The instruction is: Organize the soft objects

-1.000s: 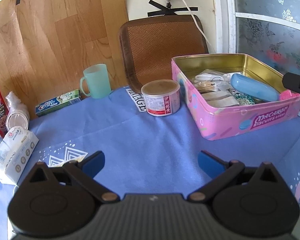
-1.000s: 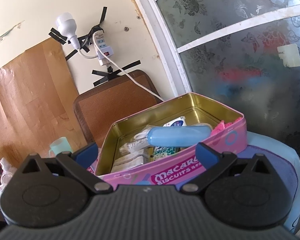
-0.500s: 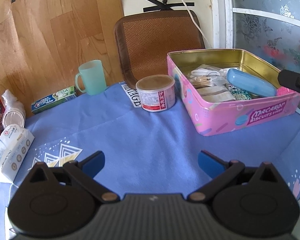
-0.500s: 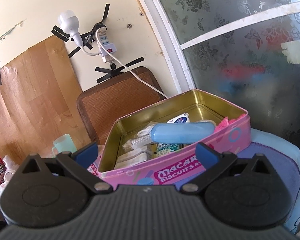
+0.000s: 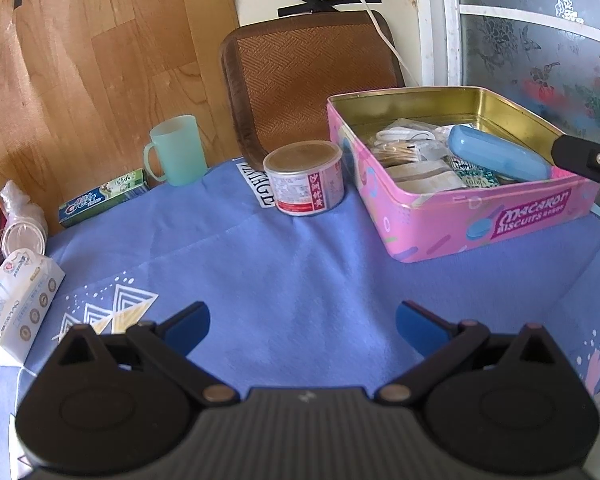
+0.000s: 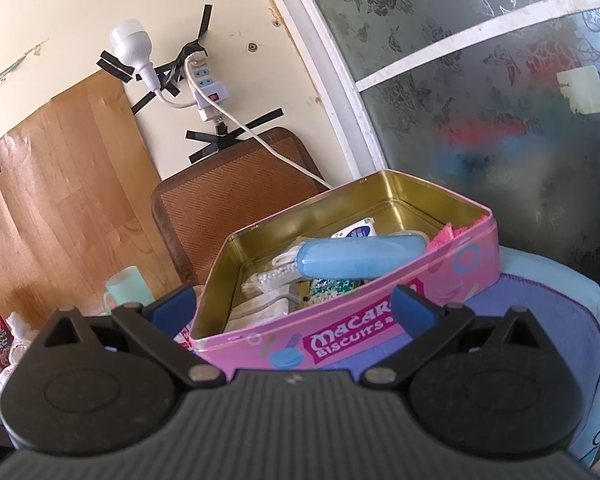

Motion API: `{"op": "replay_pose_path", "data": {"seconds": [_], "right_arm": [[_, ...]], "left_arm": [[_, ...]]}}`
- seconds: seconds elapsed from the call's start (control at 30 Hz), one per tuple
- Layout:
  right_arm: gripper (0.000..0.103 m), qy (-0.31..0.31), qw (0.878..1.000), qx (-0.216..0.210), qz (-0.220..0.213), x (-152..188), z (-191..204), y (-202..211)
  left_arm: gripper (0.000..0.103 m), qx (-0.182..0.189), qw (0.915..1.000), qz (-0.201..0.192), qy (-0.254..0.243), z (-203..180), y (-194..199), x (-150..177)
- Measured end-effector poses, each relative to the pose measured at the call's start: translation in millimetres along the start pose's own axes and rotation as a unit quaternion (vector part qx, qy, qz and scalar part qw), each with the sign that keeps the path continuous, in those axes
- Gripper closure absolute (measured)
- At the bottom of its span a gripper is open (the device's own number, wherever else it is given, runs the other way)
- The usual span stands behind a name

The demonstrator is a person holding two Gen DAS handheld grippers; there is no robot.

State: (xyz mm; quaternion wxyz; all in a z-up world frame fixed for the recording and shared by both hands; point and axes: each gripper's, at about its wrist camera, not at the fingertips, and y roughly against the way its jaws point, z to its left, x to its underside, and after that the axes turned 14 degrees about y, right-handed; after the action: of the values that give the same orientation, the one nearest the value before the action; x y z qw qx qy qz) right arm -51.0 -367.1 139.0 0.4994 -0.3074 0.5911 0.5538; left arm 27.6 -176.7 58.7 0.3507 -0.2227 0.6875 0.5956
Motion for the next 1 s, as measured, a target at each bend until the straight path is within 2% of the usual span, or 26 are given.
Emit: {"op": "replay_pose_path", "data": {"seconds": [1.0], "right_arm": [[0.0, -0.027, 0.999, 0.007, 0.015, 9.1, -12.2, -2.1]], "left_arm": [[0.0, -0.002, 0.9993, 0.025, -0.027, -16.1, -11.1, 7.7]]}}
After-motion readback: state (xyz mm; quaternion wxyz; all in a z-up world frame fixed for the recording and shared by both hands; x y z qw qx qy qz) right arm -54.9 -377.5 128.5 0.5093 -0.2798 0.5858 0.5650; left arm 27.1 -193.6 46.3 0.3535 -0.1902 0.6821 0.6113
